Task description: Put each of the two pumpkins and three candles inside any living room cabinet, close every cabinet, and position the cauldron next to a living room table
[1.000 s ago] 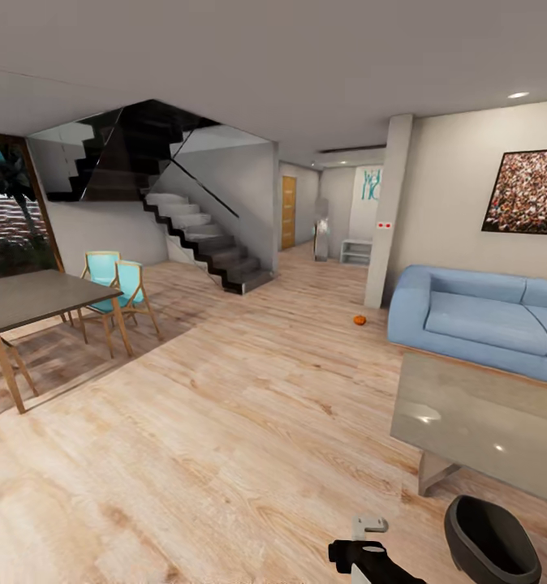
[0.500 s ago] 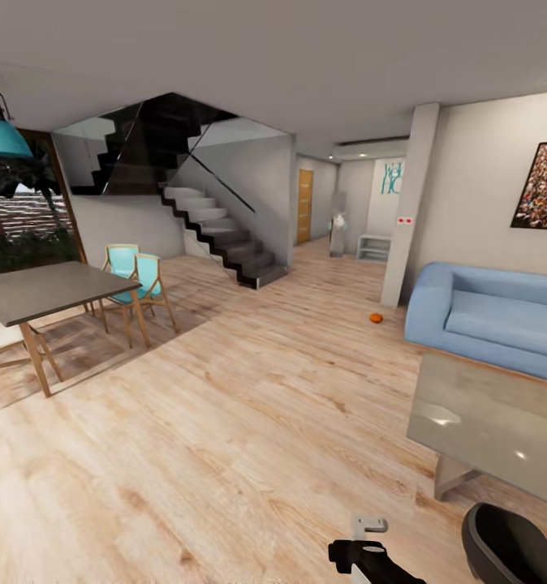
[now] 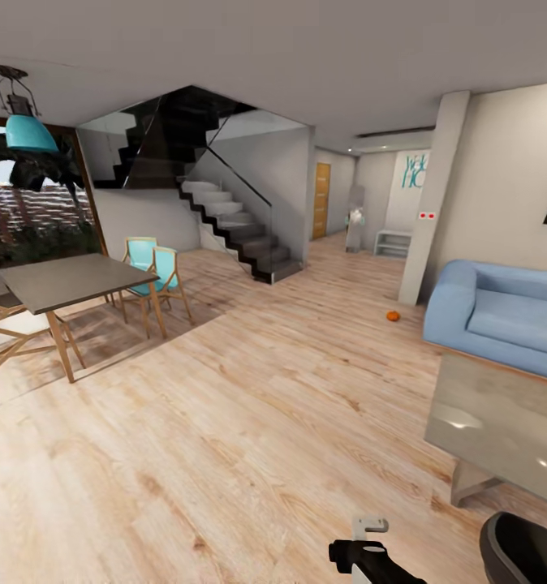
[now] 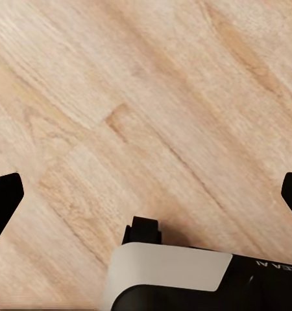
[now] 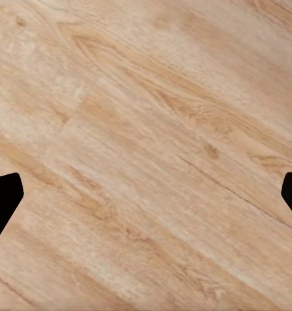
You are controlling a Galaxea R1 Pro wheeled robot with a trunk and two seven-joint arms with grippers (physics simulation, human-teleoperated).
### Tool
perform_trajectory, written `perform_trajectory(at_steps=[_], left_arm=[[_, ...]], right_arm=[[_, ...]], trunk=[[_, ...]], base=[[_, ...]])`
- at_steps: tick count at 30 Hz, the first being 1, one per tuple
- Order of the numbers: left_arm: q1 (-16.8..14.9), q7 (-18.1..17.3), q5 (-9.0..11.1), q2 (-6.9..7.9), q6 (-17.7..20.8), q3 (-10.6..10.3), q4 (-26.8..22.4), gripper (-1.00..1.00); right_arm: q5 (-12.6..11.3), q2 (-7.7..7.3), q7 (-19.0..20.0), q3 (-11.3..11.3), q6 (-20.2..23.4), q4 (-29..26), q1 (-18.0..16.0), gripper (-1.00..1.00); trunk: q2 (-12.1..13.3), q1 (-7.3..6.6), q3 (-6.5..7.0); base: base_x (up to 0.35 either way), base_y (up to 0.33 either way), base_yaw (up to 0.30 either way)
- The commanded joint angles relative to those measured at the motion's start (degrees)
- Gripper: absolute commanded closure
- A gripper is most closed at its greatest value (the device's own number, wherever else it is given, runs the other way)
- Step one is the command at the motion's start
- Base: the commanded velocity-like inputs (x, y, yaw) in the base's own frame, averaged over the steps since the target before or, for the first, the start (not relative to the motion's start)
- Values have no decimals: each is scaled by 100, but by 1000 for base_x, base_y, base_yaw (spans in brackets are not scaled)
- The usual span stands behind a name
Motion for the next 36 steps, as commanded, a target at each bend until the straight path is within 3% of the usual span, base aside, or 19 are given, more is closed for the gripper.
perform_trajectory(at_steps=[1, 36], left_arm=[[-2, 22, 47, 1, -10, -49, -2, -100], [1, 22, 48, 2, -10, -51, -2, -100]], right_arm=[[-43, -3, -40, 49, 33, -14, -1, -100], [-43, -2, -40, 56, 29, -14, -1, -100]], trunk=[[-4, 0, -15], [-4, 0, -293]], base=[[0, 0, 145], [0, 0, 145]])
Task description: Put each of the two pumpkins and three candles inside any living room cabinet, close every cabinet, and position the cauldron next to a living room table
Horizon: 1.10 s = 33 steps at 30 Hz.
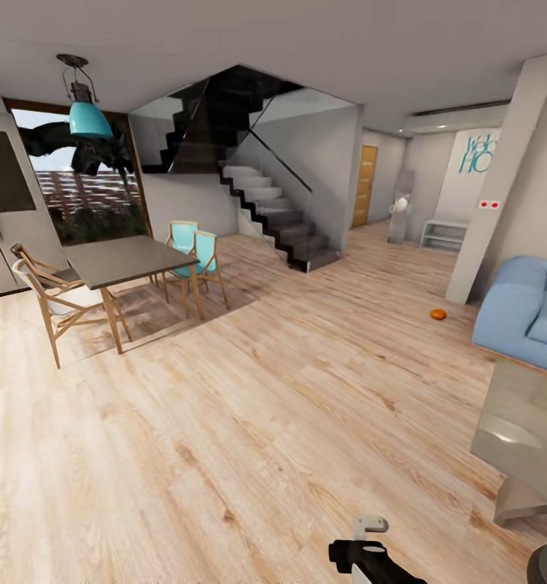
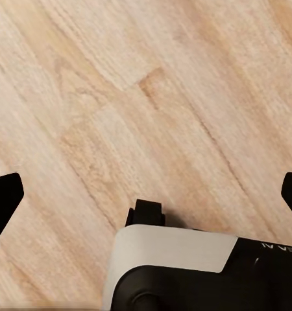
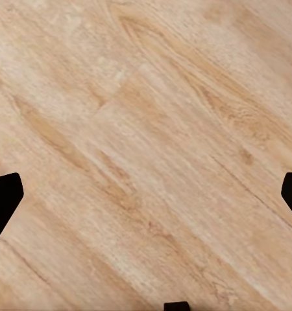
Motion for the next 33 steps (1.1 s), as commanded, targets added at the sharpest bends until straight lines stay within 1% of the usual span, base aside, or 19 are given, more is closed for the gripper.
perform_trajectory(at_steps=[1, 33], left_arm=[[-3, 22, 49, 1, -10, -49, -2, -100], [-3, 22, 47, 1, -10, -49, -3, -100]], right_arm=[[-43, -3, -40, 50, 35, -14, -3, -100], [-43, 4, -40, 59, 35, -14, -1, -100]], trunk=[[-4, 0, -14], [-4, 0, -269]], base=[[0, 0, 146], [0, 0, 148]])
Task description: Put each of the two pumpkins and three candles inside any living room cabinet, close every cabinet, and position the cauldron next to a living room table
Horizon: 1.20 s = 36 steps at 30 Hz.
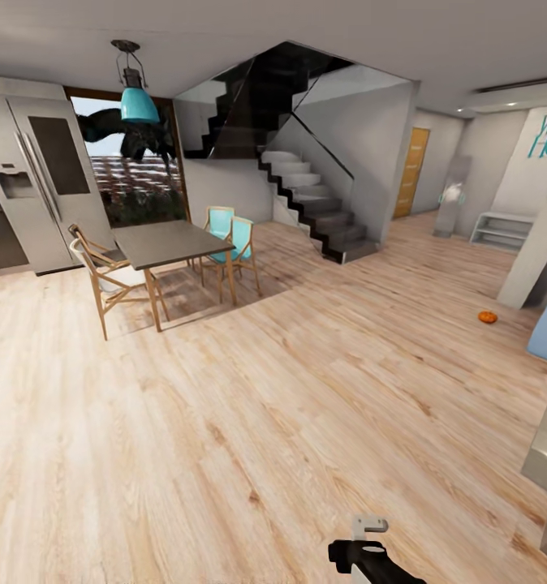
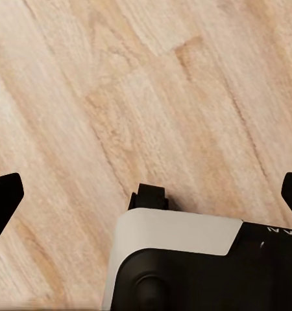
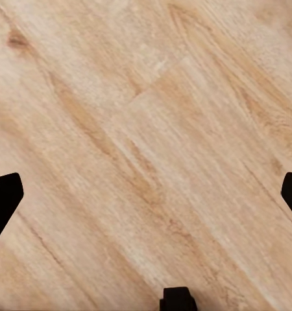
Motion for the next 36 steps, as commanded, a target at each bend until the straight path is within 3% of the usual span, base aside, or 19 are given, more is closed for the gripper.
perform_trajectory(at_steps=[1, 36], left_arm=[[-4, 22, 47, 1, -10, -49, -3, -100], [-4, 22, 48, 1, -10, -48, 0, -100]], right_arm=[[-43, -3, -40, 48, 35, -14, -1, -100], [-43, -3, -40, 52, 34, -14, -1, -100]], trunk=[[-4, 0, -14], [-4, 0, -286]], base=[[0, 0, 154], [0, 0, 166]])
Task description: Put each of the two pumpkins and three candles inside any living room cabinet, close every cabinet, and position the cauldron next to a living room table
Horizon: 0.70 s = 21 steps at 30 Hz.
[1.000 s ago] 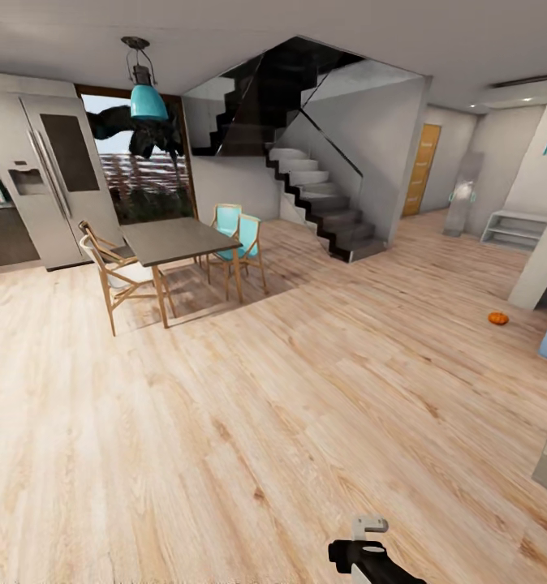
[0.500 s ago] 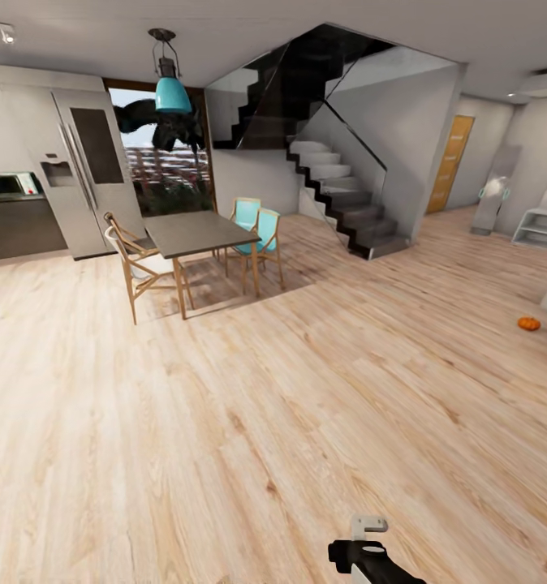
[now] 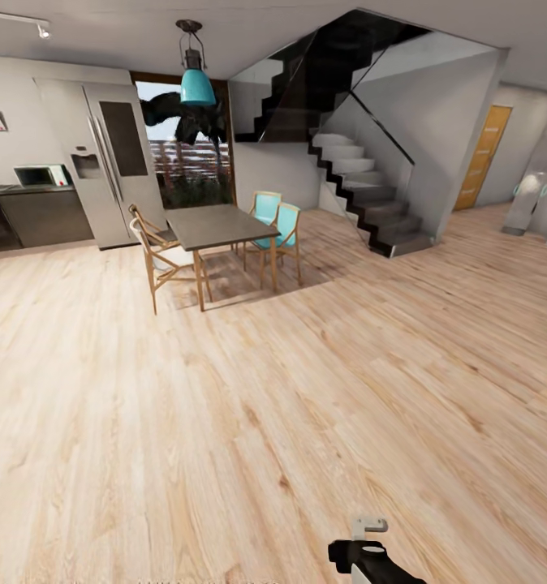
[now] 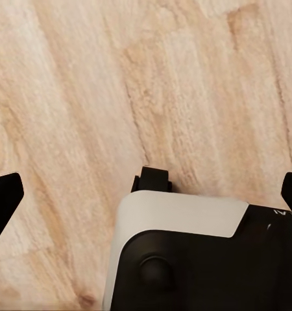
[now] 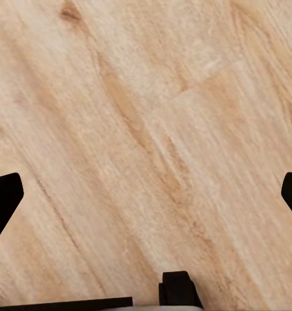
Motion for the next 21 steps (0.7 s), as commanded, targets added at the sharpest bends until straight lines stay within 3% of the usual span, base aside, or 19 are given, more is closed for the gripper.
perform_trajectory(at_steps=[1, 21], left_arm=[[-2, 22, 47, 1, -10, -49, -2, -100], [-4, 22, 47, 1, -10, -50, -6, -100]], right_arm=[[-43, -3, -40, 51, 35, -13, -1, -100], [-43, -1, -40, 90, 32, -14, -1, -100]], trunk=[[-3, 0, -13], [-3, 0, -165]], base=[[0, 0, 170], [0, 0, 173]])
